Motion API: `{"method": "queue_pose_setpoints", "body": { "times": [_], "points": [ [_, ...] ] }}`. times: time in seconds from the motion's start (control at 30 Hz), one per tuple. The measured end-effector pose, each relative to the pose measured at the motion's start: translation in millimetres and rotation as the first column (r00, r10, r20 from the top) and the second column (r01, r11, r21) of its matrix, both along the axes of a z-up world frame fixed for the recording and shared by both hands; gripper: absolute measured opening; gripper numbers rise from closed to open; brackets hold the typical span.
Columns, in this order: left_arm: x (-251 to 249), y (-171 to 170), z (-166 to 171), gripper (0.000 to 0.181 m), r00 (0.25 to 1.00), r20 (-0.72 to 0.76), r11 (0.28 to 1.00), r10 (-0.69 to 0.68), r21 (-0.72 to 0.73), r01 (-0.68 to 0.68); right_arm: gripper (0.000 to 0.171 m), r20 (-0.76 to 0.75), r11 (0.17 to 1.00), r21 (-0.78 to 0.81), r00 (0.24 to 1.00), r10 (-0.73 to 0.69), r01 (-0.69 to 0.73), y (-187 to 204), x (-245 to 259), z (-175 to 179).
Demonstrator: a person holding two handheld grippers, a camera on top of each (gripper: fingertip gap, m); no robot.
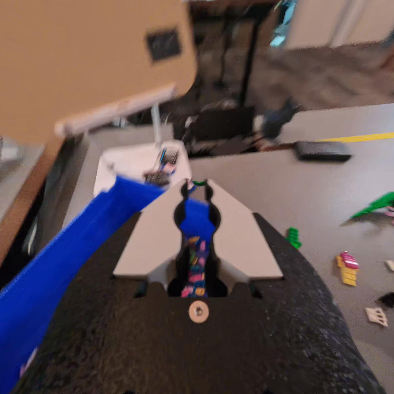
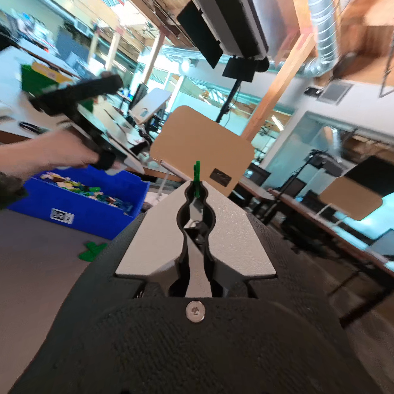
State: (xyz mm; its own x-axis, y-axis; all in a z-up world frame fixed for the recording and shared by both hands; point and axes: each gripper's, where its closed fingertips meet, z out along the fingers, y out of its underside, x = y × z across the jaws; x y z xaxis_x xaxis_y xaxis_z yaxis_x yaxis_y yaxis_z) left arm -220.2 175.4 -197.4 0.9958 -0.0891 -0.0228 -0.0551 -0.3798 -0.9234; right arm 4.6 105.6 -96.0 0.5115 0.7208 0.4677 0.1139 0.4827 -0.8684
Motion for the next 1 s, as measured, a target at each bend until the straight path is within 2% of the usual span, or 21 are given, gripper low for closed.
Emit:
{"method": "queue_pose_setpoints", "body": {
  "times": [0.07, 0.13, 0.17, 0.33, 0.4, 0.47, 0.63, 0.67, 0.7, 0.73, 0.77, 0.8, 0.87, 0.9, 0.93, 0.97, 1.0],
  "points": [
    [-37.7, 3.1, -41.1, 0.088, 0.985, 0.069, 0.976, 0.159, -0.162, -0.146, 0.002, -0.042, 0.995, -0.069, 0.997, 0.066, -0.069, -0.1, -0.9, -1.5],
    [-48.9, 3.7, -67.5, 0.112, 0.98, 0.072, 0.955, 0.186, -0.246, -0.164, 0.002, -0.085, 0.981, -0.135, 0.988, 0.129, -0.139, -0.8, -1.1, -2.2],
    [-47.9, 4.3, -72.4, 0.117, 0.984, 0.056, 0.954, 0.17, -0.259, -0.15, 0.002, -0.111, 0.97, -0.166, 0.981, 0.16, -0.178, -1.5, -1.0, -2.0],
    [-25.7, 7.1, -35.8, 0.122, 0.99, -0.101, 0.983, 0.103, -0.143, -0.117, 0.002, -0.252, 0.887, -0.292, 0.923, 0.29, -0.358, -3.9, 1.5, 0.4],
    [-24.9, 4.2, -30.4, 0.131, 0.973, -0.199, 0.979, 0.117, -0.143, -0.147, 0.002, -0.286, 0.859, -0.32, 0.905, 0.314, -0.399, -3.6, 2.5, 0.3],
    [-25.0, 4.3, -32.5, 0.14, 0.963, -0.243, 0.976, 0.113, -0.154, -0.153, 0.002, -0.305, 0.844, -0.335, 0.895, 0.325, -0.42, -3.3, 3.3, 0.4],
    [-58.1, 2.5, -66.6, 0.141, 0.955, -0.213, 0.93, 0.204, -0.262, -0.257, 0.003, -0.289, 0.843, -0.342, 0.9, 0.326, -0.415, -3.3, 2.0, -1.8],
    [-65.8, 0.4, -76.1, 0.136, 0.954, -0.194, 0.915, 0.228, -0.292, -0.278, 0.003, -0.288, 0.842, -0.343, 0.9, 0.327, -0.416, -3.7, 1.8, -2.0],
    [-69.4, -2.8, -88.0, 0.12, 0.959, -0.15, 0.898, 0.24, -0.341, -0.278, 0.002, -0.288, 0.841, -0.343, 0.899, 0.33, -0.418, -4.1, 1.5, -2.2],
    [-63.2, -5.1, -98.1, 0.058, 0.975, -0.069, 0.894, 0.21, -0.391, -0.22, 0.003, -0.288, 0.838, -0.345, 0.898, 0.333, -0.422, -4.5, 1.1, -2.3],
    [-49.1, -4.1, -102.7, 0.043, 0.99, 0.048, 0.908, 0.136, -0.406, -0.105, 0.003, -0.287, 0.835, -0.348, 0.896, 0.337, -0.426, -4.9, 0.8, -2.6],
    [-49.1, -2.0, -104.2, 0.028, 0.985, 0.103, 0.916, 0.14, -0.391, -0.089, 0.003, -0.286, 0.832, -0.351, 0.895, 0.341, -0.429, -5.4, 0.4, -2.9],
    [-58.4, -5.6, -110.5, 0.0, 0.986, 0.07, 0.905, 0.153, -0.41, -0.111, 0.003, -0.283, 0.83, -0.353, 0.895, 0.346, -0.432, -6.1, -0.1, -3.4],
    [-64.0, -5.7, -110.4, 0.013, 0.983, 0.053, 0.904, 0.174, -0.405, -0.138, 0.003, -0.281, 0.829, -0.354, 0.895, 0.347, -0.433, -6.3, -0.4, -3.5],
    [-73.1, -4.8, -108.3, 0.054, 0.973, 0.035, 0.901, 0.226, -0.388, -0.195, 0.003, -0.279, 0.829, -0.354, 0.895, 0.349, -0.434, -6.7, -0.8, -3.8],
    [-77.1, -4.9, -106.9, 0.082, 0.967, 0.031, 0.897, 0.252, -0.383, -0.221, 0.003, -0.277, 0.827, -0.356, 0.894, 0.352, -0.436, -7.3, -1.5, -4.2],
    [-78.1, -4.9, -104.5, 0.098, 0.966, 0.03, 0.898, 0.258, -0.376, -0.229, 0.002, -0.276, 0.824, -0.357, 0.892, 0.357, -0.44, -8.0, -2.3, -4.7]
  ]
}}
